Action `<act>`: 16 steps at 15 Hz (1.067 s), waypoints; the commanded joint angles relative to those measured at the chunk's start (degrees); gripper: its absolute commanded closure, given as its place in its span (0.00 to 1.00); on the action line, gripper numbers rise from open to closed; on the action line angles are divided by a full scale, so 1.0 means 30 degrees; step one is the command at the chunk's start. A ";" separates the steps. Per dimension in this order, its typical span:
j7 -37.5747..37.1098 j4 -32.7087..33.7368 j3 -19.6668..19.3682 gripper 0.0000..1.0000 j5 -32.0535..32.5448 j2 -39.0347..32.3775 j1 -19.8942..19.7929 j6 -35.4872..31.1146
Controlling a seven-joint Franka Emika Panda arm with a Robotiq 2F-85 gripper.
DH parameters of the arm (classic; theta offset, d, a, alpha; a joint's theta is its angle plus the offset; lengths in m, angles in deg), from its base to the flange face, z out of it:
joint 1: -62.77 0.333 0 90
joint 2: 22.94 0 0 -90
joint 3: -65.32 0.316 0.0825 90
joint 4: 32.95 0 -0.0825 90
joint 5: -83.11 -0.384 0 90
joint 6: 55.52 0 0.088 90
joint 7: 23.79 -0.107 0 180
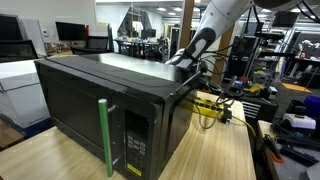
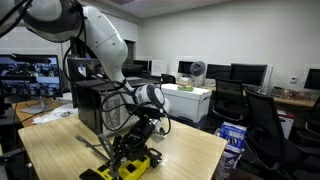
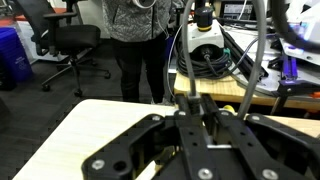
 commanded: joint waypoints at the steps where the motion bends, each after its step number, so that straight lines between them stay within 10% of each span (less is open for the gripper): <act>1: -0.0236 0.0018 -0.0082 0.95 -0.0525 -0.0045 0.0099 -0.0005; 16: -0.0732 0.0644 -0.0487 0.95 -0.0516 -0.0661 0.0265 -0.0088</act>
